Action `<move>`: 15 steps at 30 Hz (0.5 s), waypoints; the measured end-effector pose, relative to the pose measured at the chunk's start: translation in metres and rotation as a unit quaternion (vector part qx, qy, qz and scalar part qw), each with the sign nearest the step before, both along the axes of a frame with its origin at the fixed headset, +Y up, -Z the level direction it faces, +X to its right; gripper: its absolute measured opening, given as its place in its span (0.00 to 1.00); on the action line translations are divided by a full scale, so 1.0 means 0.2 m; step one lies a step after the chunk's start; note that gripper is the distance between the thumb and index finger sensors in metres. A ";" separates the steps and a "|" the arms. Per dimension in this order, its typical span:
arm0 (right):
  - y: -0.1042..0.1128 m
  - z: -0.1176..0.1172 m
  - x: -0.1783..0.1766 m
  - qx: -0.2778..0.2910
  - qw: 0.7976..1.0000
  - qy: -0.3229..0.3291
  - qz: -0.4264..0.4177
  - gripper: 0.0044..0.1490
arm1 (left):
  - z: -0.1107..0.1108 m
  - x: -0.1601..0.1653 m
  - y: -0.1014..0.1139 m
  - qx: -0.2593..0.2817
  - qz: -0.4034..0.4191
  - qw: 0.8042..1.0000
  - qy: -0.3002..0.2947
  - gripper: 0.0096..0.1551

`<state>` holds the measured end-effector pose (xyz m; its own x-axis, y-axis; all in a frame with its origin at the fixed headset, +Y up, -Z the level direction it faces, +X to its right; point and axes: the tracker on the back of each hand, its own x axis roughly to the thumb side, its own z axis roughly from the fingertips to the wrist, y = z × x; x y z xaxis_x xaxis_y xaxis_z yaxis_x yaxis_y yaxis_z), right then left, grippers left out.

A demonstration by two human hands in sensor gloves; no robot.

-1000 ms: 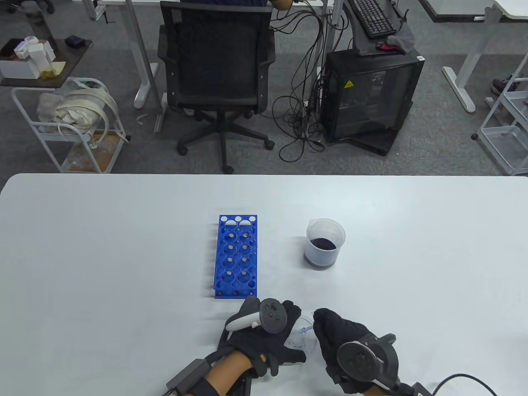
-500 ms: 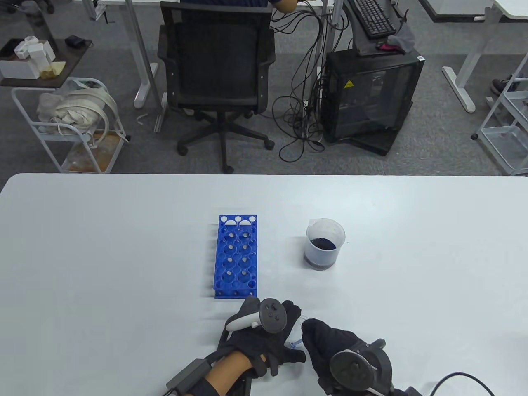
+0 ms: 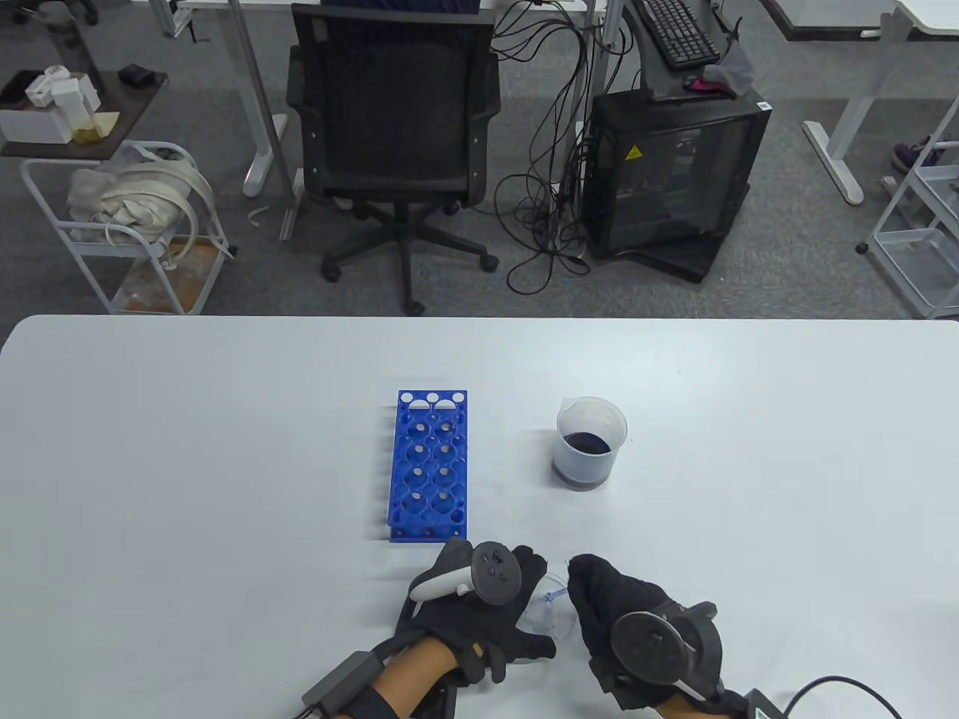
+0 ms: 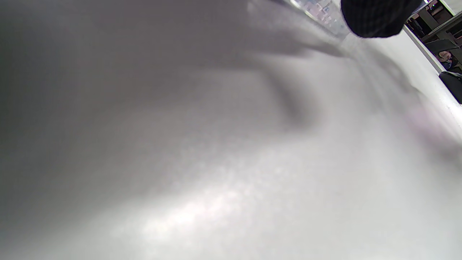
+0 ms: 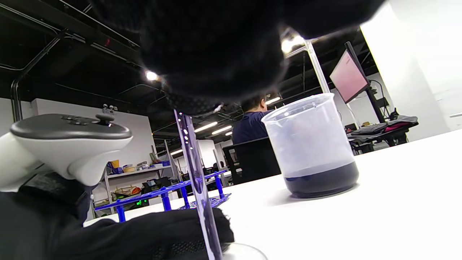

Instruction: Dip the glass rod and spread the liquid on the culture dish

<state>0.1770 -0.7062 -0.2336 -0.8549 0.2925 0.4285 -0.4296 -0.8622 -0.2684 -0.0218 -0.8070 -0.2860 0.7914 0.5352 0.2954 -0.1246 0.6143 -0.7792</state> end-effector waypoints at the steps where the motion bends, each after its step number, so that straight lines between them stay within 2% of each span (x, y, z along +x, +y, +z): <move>1: 0.01 0.01 0.01 0.001 1.000 0.000 0.001 0.22 | 0.00 0.00 0.00 0.000 0.000 1.000 0.000 0.67; 10: 0.01 0.09 -0.06 -0.004 0.999 0.045 0.000 0.22 | 0.00 0.00 0.00 0.000 0.000 1.000 0.000 0.67; 15: -0.01 0.08 -0.11 -0.016 0.998 0.052 -0.010 0.22 | 0.00 0.00 0.00 0.000 0.000 1.000 0.000 0.67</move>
<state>0.1550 -0.7073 -0.2176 -0.8001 0.3234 0.5052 -0.4706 -0.8607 -0.1944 -0.0218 -0.8069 -0.2858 0.7911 0.5357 0.2952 -0.1246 0.6136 -0.7797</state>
